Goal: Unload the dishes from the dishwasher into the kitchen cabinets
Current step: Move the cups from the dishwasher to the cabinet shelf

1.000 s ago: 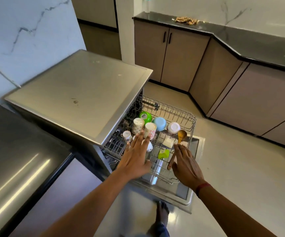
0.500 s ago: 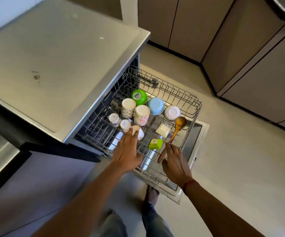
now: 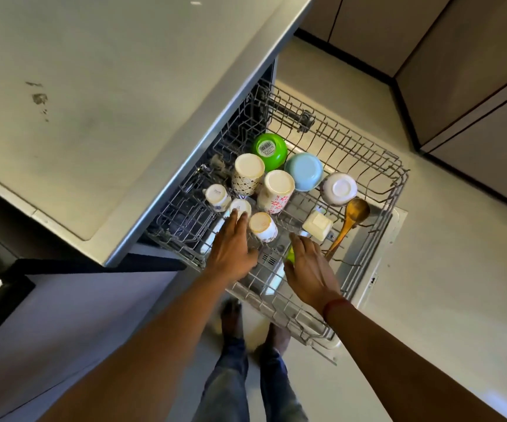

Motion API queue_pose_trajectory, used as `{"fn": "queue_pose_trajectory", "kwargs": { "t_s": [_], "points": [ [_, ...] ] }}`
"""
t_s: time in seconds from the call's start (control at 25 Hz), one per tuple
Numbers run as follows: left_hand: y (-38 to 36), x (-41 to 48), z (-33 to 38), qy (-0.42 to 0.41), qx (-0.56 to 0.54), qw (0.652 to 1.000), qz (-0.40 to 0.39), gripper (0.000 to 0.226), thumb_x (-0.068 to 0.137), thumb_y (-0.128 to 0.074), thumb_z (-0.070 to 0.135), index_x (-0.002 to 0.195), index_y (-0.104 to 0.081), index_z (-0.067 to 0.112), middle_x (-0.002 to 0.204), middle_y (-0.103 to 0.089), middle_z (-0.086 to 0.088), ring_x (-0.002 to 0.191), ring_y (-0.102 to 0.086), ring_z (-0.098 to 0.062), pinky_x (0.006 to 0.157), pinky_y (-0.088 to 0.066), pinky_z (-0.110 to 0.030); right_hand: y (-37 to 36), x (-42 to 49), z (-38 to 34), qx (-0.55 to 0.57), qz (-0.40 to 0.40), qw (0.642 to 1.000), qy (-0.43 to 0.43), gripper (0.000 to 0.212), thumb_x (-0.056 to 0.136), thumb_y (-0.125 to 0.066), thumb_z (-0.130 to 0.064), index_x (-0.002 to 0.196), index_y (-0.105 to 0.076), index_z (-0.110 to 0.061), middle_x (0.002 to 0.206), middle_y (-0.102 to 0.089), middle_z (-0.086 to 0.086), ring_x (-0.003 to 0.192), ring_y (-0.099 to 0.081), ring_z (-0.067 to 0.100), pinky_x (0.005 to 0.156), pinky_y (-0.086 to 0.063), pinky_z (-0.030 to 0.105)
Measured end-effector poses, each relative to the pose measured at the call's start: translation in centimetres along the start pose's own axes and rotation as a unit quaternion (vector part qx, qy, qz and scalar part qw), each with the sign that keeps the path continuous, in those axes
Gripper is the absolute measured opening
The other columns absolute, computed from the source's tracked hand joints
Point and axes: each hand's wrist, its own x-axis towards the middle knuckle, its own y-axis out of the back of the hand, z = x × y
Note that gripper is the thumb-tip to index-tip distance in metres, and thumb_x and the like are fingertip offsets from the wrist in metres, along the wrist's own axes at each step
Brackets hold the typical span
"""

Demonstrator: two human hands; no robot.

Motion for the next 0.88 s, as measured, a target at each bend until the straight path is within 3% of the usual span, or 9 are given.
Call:
{"fn": "queue_pose_trajectory", "kwargs": {
  "t_s": [0.16, 0.32, 0.6, 0.88],
  "points": [
    [-0.3, 4.0, -2.2, 0.018, -0.031, 0.998, 0.047, 0.078, 0.088, -0.063, 0.024, 0.152, -0.019, 0.015, 0.159, -0.017, -0.007, 0.144, -0.021, -0.029, 0.114, -0.029, -0.045, -1.7, 3.6, -1.0, -0.020, -0.017, 0.999, 0.024, 0.058, 0.093, -0.056, -0.023, 0.145, -0.033, -0.012, 0.131, -0.050, 0.016, 0.116, -0.050, 0.033, 0.085, -0.052, 0.041],
    [-0.3, 7.4, -3.6, 0.015, -0.046, 0.996, 0.070, 0.073, 0.084, -0.068, 0.028, 0.146, -0.032, 0.016, 0.148, -0.040, -0.008, 0.133, -0.039, -0.027, 0.101, -0.041, -0.043, -3.0, 6.9, -1.7, -0.045, -0.034, 0.998, 0.004, 0.061, 0.089, -0.060, -0.019, 0.144, -0.035, -0.018, 0.132, -0.047, 0.019, 0.116, -0.049, 0.039, 0.081, -0.053, 0.047],
    [-1.3, 10.3, -4.5, -0.001, 0.041, 0.998, 0.054, 0.079, 0.079, -0.075, 0.017, 0.146, -0.032, 0.017, 0.143, -0.043, -0.010, 0.128, -0.041, -0.029, 0.091, -0.046, -0.041, -4.6, 10.5, -2.6, -0.102, -0.044, 0.994, -0.010, 0.061, 0.085, -0.064, -0.021, 0.141, -0.038, -0.022, 0.130, -0.044, 0.015, 0.115, -0.047, 0.037, 0.079, -0.054, 0.048],
    [-2.1, 11.2, -4.9, -0.012, 0.096, 0.993, 0.064, 0.076, 0.080, -0.075, 0.021, 0.144, -0.033, 0.016, 0.139, -0.047, -0.010, 0.126, -0.045, -0.028, 0.090, -0.045, -0.037, -5.2, 12.2, -3.2, -0.190, -0.083, 0.978, 0.001, 0.050, 0.095, -0.049, -0.018, 0.142, -0.033, -0.022, 0.127, -0.042, 0.018, 0.107, -0.050, 0.037, 0.075, -0.049, 0.047]
  ]
}}
